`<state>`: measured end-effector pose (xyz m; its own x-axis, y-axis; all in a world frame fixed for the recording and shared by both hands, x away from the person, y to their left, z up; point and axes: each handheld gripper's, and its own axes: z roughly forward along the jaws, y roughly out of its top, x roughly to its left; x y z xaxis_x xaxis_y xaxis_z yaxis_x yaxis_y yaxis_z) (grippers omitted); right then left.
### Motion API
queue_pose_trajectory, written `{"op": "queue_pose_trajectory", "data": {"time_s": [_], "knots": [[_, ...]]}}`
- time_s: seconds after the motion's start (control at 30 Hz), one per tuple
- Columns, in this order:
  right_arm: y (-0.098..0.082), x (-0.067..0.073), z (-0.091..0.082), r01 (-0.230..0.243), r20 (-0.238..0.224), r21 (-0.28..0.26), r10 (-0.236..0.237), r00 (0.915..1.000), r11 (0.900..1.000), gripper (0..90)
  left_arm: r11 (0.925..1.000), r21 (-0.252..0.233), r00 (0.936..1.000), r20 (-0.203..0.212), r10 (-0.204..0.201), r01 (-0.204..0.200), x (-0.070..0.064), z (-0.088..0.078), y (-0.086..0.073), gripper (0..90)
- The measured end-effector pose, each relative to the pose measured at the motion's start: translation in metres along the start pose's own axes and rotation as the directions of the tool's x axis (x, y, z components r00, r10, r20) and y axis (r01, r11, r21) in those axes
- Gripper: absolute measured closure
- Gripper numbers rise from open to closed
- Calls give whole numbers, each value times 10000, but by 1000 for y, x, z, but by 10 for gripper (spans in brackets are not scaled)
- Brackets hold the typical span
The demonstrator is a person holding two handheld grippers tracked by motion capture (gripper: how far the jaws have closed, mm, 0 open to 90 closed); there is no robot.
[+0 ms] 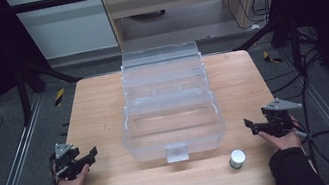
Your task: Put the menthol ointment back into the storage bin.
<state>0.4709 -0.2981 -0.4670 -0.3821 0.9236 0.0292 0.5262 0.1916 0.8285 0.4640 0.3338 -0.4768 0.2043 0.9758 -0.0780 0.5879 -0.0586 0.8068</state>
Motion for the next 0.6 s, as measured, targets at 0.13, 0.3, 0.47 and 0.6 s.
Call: {"op": "queue_pose_trajectory", "data": {"time_s": [0.13, 0.3, 0.47, 0.6], "knots": [[4, -1, -6, 110, -46, 1, -110, 9999, 9999, 206, 10000, 57, 9999, 72, 70, -70, -2, 1, 0, 280], [8, 1, -11, 312, -118, 68, -311, 9994, 9995, 212, 9999, 132, 9999, 76, 86, -87, -2, 2, -1, 284], [26, 5, -21, 740, -299, 338, -730, 9969, 9967, 231, 9996, 261, 9999, 108, 72, -75, -1, 3, 0, 287], [39, 8, -27, 829, -589, 404, -804, 9950, 9957, 249, 9996, 266, 9999, 144, 69, -72, -1, 2, 0, 290]]}}
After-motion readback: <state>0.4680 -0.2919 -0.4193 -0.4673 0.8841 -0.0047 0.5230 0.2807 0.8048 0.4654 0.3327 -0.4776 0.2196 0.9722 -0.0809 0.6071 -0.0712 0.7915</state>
